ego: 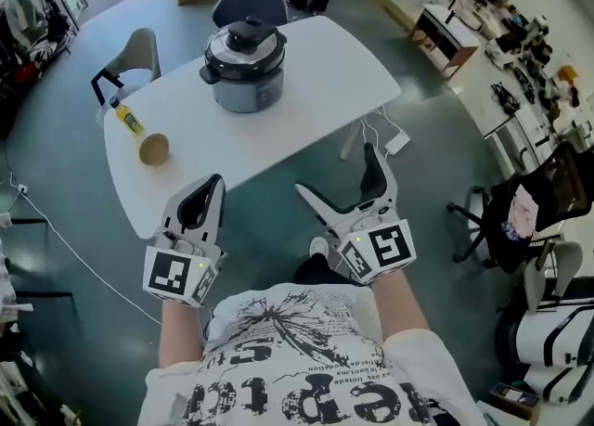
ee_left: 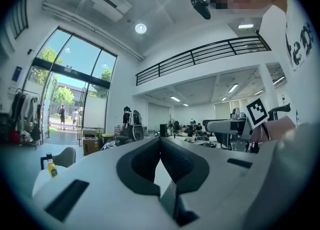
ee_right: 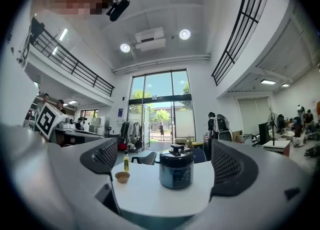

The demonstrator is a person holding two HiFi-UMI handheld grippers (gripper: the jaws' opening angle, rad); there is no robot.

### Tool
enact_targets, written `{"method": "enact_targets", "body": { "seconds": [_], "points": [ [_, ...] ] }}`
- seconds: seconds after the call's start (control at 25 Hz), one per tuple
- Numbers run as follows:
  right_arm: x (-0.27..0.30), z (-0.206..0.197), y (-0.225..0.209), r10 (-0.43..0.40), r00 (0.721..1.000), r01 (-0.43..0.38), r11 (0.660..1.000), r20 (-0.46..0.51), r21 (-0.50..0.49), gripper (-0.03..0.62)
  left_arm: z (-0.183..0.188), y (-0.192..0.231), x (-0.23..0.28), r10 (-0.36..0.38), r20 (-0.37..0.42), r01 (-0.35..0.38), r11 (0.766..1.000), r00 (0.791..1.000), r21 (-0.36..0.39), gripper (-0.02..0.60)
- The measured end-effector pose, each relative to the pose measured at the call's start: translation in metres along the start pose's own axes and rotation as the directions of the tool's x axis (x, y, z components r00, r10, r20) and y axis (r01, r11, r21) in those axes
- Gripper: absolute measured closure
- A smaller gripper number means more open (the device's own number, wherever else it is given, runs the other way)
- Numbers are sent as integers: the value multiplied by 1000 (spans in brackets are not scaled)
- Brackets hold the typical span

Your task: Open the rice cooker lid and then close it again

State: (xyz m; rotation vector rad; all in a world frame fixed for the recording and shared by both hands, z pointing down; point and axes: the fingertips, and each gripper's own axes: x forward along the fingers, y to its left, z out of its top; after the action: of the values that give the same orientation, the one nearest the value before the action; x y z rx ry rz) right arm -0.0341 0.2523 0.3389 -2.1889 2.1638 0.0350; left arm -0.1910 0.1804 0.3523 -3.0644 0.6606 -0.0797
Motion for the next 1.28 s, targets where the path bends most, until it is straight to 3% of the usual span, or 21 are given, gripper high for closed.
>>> {"method": "enact_targets", "body": {
  "seconds": [0.24,0.52,0.68,0.92,1.28],
  "points": [
    [59,2,-113,146,988,-147,989,-49,-10,5,16,-12,123,127,22,-127,992,992,-10,568],
    [123,-16,-181,307,948,-308,951,-90,-7,5,3,-8,196,266,-4,-266,964,964,-17,568],
    [165,-30,-194,370,919,-371,928,-137,16,5,-1,10,212,345,-27,-345,938,938,-10,568],
    [244,-48,-190,443,858,-460,888,-261,-5,-3,2,60,244,406,-27,-406,914,914,-4,568],
    [380,-65,-172,458,750,-523,852,-478,-4,-1,21,167,285,467,8,-467,884,884,-7,568]
  ]
}}
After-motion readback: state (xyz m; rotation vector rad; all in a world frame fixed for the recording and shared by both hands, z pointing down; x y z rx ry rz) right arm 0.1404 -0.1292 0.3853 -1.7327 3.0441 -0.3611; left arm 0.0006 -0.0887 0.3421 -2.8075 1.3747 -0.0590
